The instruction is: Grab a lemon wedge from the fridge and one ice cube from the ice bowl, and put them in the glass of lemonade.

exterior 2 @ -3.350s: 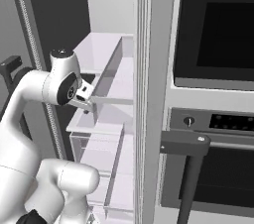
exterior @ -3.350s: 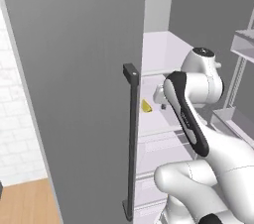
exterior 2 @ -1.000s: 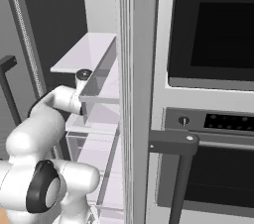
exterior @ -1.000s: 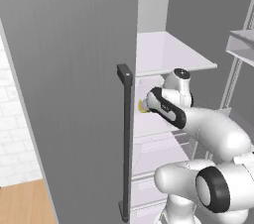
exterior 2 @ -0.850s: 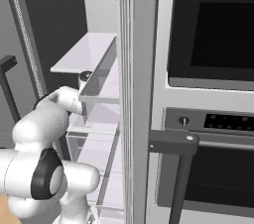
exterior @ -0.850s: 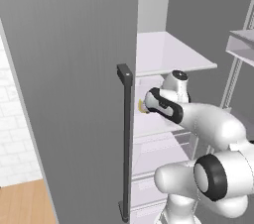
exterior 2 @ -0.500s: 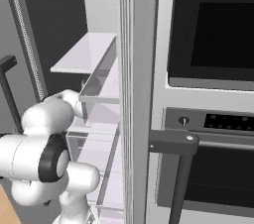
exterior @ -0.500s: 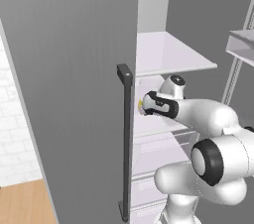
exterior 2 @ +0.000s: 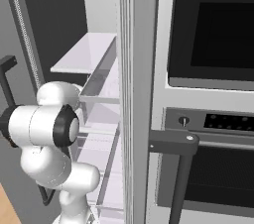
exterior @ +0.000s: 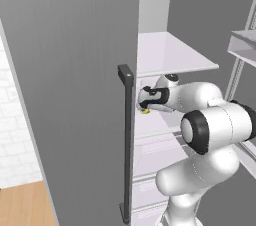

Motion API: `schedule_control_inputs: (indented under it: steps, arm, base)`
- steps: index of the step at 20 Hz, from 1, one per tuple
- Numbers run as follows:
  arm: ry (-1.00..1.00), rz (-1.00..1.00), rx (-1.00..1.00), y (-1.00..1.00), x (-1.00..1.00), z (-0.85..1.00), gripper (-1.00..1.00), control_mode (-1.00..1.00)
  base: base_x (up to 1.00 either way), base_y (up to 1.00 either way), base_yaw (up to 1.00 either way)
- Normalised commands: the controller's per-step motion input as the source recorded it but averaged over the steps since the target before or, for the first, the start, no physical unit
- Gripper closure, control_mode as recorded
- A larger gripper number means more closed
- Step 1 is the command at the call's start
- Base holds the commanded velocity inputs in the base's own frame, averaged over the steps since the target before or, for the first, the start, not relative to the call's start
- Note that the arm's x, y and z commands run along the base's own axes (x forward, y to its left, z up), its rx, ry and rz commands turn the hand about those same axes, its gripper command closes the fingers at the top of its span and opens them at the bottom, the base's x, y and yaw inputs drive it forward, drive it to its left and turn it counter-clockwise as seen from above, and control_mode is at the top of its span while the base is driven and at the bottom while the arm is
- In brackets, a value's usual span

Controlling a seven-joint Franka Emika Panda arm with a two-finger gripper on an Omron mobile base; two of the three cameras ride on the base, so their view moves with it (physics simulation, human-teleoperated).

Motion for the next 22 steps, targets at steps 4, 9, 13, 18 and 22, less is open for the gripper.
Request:
schedule_control_inputs:
  steps: [4,9,13,18,22]
  arm:
    - [0.02,0.02,0.0,0.0,0.29,-0.32,-1.0,-1.0]
    - [0.0,0.02,0.0,0.0,0.34,-0.27,-1.0,-1.0]
    - [0.0,0.01,-0.01,0.0,0.34,-0.09,-1.0,-1.0]
    - [0.0,0.0,-0.01,0.02,0.29,0.0,-1.0,-1.0]
    - [0.0,0.0,0.0,0.0,-0.23,0.0,-1.0,-1.0]
  base:
    - [0.0,0.0,0.0]
    - [0.0,0.0,0.0]
    - [0.0,0.0,0.0]
    - [0.0,0.0,0.0]
    - [0.0,0.0,0.0]
